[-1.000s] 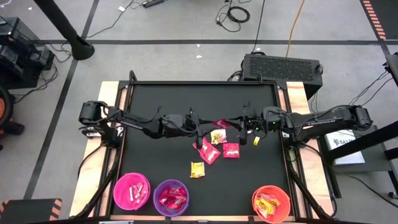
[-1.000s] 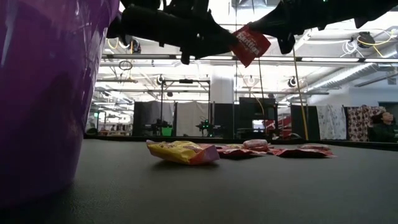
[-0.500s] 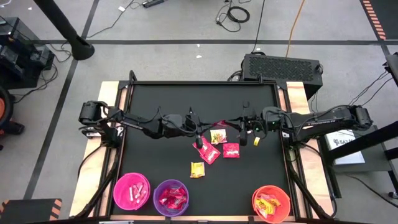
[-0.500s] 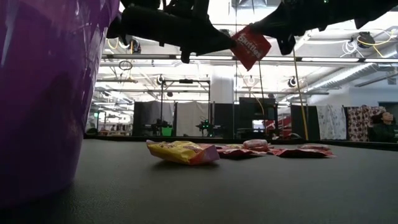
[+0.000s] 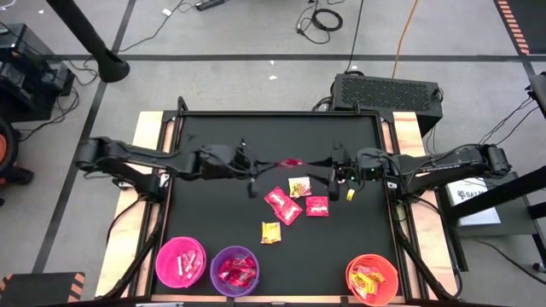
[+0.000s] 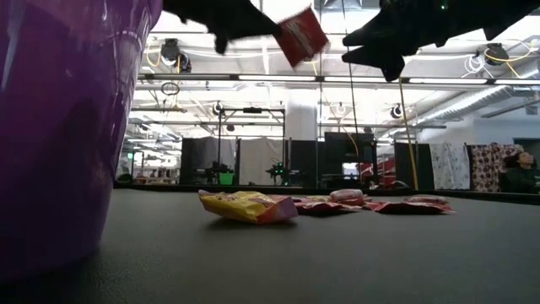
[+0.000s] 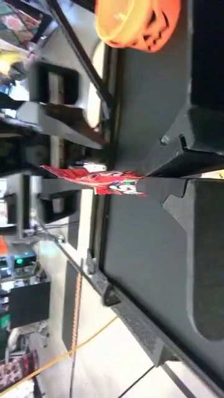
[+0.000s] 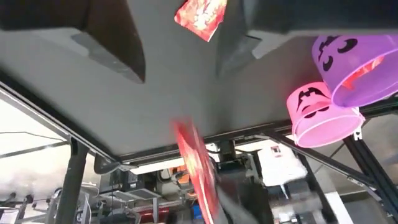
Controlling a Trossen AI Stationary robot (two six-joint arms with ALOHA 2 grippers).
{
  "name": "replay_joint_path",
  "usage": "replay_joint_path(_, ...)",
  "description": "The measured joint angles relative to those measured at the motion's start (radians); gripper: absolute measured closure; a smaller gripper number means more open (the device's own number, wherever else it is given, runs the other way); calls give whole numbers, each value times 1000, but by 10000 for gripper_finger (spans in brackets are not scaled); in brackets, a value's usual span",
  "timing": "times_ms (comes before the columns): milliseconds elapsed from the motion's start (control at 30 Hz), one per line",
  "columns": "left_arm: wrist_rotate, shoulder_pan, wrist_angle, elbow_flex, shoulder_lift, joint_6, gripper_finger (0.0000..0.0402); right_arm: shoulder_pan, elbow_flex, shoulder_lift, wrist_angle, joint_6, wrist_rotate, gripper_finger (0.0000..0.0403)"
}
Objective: Sort candy by brand, put in halloween buckets
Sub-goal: Put the red candy into the violet bucket
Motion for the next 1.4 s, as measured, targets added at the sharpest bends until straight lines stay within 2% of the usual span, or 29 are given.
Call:
replay_joint_path(133,-24,-16,-122,-3,-125,-2,401,-1,0,-1,-26,36,2,180)
replay_joint_path(200,-39,-33,-124,-34,-195,-2,401,-1,0,-1,-51,58,2,172)
replay_joint_path(267,-104,-52,-110,-71,-265,-1,401,-1,0,-1,-90,73,2,170)
replay_joint_path(333,-201,-68,-53,-132,-339,12,401,-1,0,-1,-129,84,2,172)
replay_joint_path(400,-252,-75,59,-210,-408,30,401,-1,0,-1,-162,89,2,176)
replay_joint_path(533,-256,-75,297,-360,-520,35,401,-1,0,-1,-198,90,2,187)
replay_joint_path(667,-249,-75,428,-443,-600,43,401,-1,0,-1,-209,90,2,196)
replay_joint_path(933,-191,-75,449,-469,-641,43,401,-1,0,-1,-207,90,2,205)
replay_joint_path(1100,-114,-75,447,-469,-641,115,401,-1,0,-1,-207,87,30,204)
replay_joint_path(1167,-60,-75,448,-469,-641,200,401,-1,0,-1,-207,86,49,204)
replay_joint_path(1400,195,-77,379,-468,-640,674,401,-1,0,-1,-205,86,51,204)
